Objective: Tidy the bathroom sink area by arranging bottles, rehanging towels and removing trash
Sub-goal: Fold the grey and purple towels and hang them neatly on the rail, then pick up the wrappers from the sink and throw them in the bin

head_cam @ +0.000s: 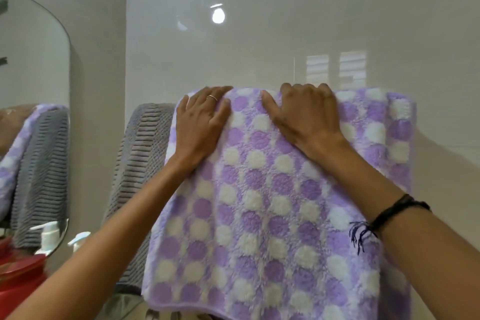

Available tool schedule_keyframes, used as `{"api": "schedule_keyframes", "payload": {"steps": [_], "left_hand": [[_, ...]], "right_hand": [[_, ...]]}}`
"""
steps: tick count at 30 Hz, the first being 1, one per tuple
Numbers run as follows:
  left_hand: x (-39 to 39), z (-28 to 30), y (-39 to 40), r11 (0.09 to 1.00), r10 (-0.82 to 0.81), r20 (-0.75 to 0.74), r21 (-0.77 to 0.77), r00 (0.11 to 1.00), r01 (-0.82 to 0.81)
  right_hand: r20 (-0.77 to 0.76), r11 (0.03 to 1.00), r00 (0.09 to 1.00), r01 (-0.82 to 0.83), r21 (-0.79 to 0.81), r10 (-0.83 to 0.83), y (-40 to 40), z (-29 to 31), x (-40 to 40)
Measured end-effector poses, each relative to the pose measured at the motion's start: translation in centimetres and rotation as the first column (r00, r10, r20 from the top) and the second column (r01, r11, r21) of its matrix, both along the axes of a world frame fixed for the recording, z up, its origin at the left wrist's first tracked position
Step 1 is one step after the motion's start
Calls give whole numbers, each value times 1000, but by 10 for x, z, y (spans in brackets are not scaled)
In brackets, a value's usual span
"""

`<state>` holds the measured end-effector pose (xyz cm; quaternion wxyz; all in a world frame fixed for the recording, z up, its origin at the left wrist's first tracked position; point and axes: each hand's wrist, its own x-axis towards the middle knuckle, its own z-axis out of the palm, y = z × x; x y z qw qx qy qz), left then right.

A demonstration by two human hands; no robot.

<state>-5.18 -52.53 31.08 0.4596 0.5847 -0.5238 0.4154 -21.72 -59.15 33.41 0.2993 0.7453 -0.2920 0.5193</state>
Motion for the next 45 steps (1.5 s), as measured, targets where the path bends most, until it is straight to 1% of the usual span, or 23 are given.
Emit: {"api": "schedule_keyframes", "payload": {"steps": [2,4,6,8,10,13,15,17,19,22,24,25,27,29,31,33,34,36,37,38,42,43,45], "left_hand": [[6,7,-6,999,4,-26,-43,1000,-5],[9,17,-13,994,87,-49,-57,995,-90],[9,23,-17,986,159,-77,-30,984,-162],[7,22,-14,991,127,-112,-37,986,-132],[4,11,-7,997,51,-120,-49,991,-57],[1,-19,6,998,-27,-65,52,998,30],[1,-50,14,993,-17,-19,117,1000,19],[1,-89,22,982,45,32,184,998,-50],[0,-130,32,962,105,57,248,993,-116],[-2,-188,51,894,223,71,383,972,-233],[-9,-216,65,839,281,76,465,957,-284],[-14,-225,73,822,301,74,484,951,-299],[-27,-234,86,843,309,55,447,950,-300],[-43,-235,99,909,249,-51,358,967,-216],[-62,-236,114,956,175,-189,267,966,-121],[-78,-243,127,972,174,-315,206,933,-112],[-83,-249,134,979,169,-392,174,904,-108],[-87,-270,150,988,147,-531,114,834,-102],[-87,-282,158,989,147,-585,99,798,-110],[-85,-295,165,987,161,-632,106,758,-121],[-67,-342,187,980,201,-814,163,545,-117],[-59,-352,190,979,205,-839,170,505,-116],[-41,-372,191,971,236,-872,198,429,-132]], "right_hand": [[-35,998,999,-2,61,5,-5,14,1],[-83,984,996,-13,180,28,-8,27,1],[-113,962,992,-25,271,57,-10,35,2],[-102,969,994,-23,247,49,-9,31,1],[-78,982,997,1,189,14,-3,21,1],[-48,985,999,23,171,-15,7,4,3],[-66,985,996,-43,165,54,14,-18,6],[-159,990,979,-114,83,126,20,-57,13],[-252,991,959,-126,41,133,23,-103,15],[-295,988,946,-100,118,131,23,-161,9],[-323,980,933,-107,170,158,29,-186,7],[-335,974,924,-128,189,187,35,-195,8],[-334,952,895,-249,178,296,48,-207,8],[-271,888,846,-446,110,459,65,-216,9],[-171,792,774,-603,99,610,86,-225,7],[-71,693,693,-701,166,718,107,-235,9],[-3,631,647,-742,228,762,115,-241,11],[150,451,537,-805,386,830,129,-258,18],[206,366,492,-816,447,846,135,-268,23],[246,304,467,-814,496,849,142,-280,29],[405,45,433,-726,686,805,162,-337,59],[420,0,441,-690,724,793,162,-351,69],[414,-35,482,-618,785,772,157,-377,90]]}}
